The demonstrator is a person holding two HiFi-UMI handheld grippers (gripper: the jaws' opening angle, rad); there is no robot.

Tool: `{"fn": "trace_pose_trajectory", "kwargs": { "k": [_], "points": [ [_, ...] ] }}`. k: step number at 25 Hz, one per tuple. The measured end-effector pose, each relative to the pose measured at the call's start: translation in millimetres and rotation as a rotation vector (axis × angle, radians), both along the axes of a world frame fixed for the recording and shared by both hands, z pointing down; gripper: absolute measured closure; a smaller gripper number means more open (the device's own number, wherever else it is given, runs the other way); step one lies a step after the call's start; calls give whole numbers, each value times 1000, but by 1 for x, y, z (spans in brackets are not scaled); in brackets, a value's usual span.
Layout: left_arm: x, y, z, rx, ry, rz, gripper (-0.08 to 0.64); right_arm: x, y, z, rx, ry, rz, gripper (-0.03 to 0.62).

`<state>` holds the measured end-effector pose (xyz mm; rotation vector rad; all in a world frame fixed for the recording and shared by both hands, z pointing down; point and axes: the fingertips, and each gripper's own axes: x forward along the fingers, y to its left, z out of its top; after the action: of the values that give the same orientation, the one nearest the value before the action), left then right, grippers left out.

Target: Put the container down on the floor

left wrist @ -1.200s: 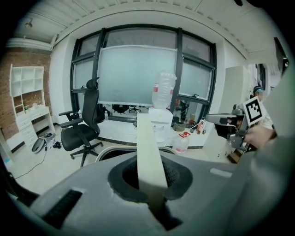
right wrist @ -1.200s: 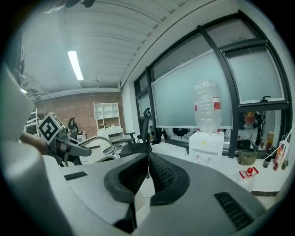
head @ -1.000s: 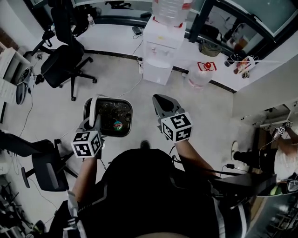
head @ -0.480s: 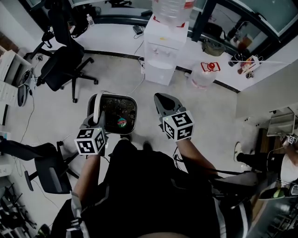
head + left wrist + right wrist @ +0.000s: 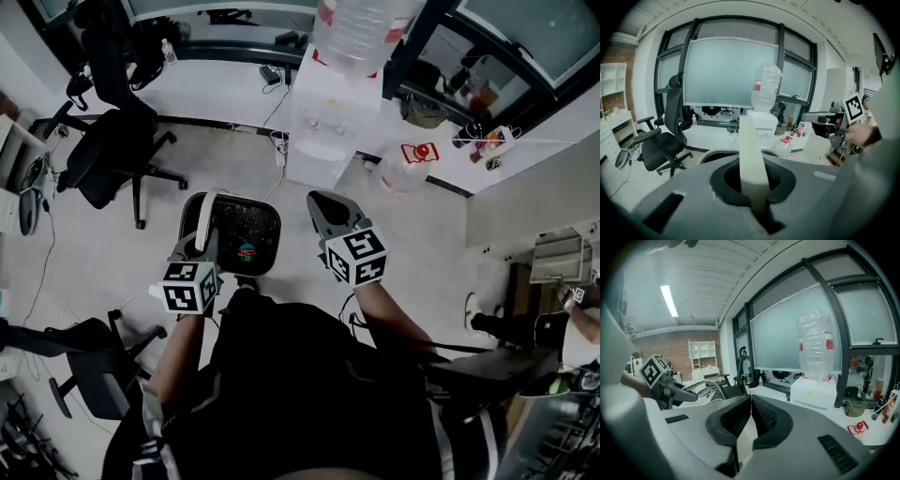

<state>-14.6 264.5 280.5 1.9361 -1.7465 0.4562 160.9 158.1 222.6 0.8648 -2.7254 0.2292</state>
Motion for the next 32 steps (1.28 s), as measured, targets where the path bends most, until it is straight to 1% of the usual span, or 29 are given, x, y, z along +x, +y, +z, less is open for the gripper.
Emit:
{"fn": "trace_pose_trajectory", "kwargs": {
  "k": [5, 11, 16, 23, 28, 32],
  "points": [
    [-38, -40, 14, -35, -8, 52, 551, -37, -37, 1, -8, 15, 45, 583],
    [-79, -84, 23, -47, -15, 107, 551, -86, -72, 9, -35, 42, 40, 583],
    [-109, -115, 29, -50, -20, 162, 551, -116, -93, 18, -52, 66, 54, 583],
    [-135, -154, 37, -46, -52, 272, 551, -142, -121, 25, -57, 104, 93, 583],
    [-153, -174, 46, -56, -50, 293, 551, -153, -128, 34, -72, 131, 86, 583],
    [-152, -194, 57, -79, -73, 313, 551, -145, -143, 53, -86, 156, 59, 583]
  ]
}}
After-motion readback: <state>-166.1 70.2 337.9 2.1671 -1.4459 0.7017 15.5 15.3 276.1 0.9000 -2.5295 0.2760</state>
